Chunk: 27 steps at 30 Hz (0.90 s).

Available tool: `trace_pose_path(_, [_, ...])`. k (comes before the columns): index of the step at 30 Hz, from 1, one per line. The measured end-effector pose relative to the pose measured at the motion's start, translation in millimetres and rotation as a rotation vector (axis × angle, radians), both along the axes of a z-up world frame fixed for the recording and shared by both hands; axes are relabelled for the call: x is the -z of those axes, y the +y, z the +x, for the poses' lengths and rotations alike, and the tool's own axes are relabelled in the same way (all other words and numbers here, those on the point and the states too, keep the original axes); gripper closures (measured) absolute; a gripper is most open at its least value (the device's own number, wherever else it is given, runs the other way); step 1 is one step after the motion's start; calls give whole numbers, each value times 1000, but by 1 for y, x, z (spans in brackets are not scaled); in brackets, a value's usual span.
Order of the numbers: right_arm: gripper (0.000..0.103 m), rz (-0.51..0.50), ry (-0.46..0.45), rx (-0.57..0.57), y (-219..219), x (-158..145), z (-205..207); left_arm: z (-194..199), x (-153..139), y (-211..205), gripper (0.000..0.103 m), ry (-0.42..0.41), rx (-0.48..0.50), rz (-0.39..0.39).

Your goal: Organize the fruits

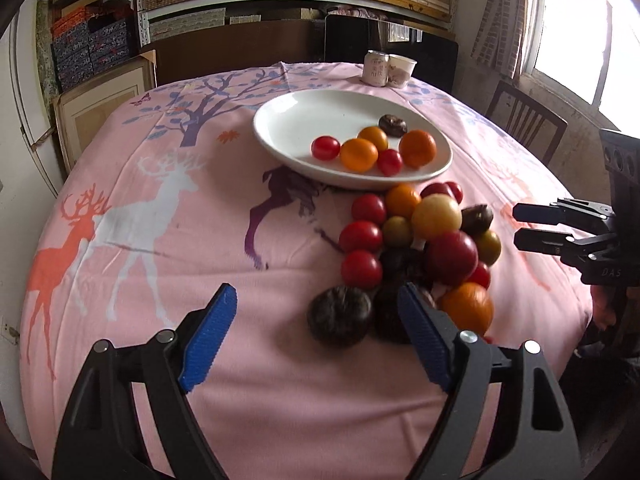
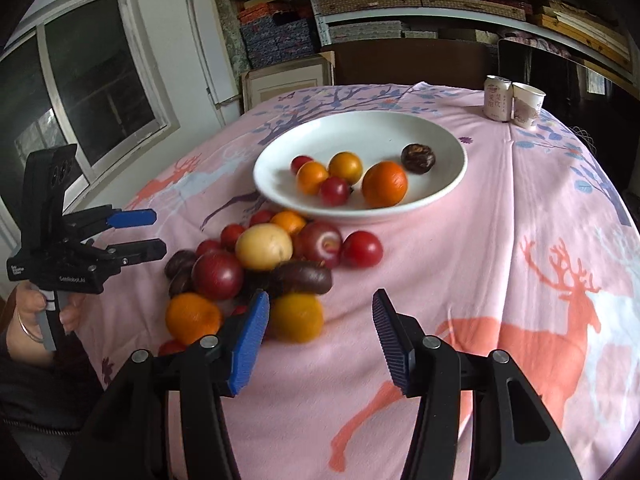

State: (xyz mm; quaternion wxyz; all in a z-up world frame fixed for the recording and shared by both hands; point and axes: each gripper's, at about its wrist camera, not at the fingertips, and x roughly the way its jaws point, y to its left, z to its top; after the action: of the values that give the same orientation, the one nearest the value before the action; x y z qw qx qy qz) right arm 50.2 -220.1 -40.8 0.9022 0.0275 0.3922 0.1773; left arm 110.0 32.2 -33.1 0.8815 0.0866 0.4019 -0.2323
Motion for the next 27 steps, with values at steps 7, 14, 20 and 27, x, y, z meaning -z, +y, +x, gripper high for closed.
trace_pose_path(7, [50,12,50,-7,17,12,6,-20,13,5,23,3,7,27])
trace_pose_path(14, [70,79,68,12,10,18,11,-16,19,-6,23,-10,7,73])
trace_pose_path(20, [71,224,34,42,-20,21,3,5,32,-13,53,45,33,62])
trace_pose_path(27, [71,242,-17,37,-29,13,-8,5,32,-19,62,36,54,63])
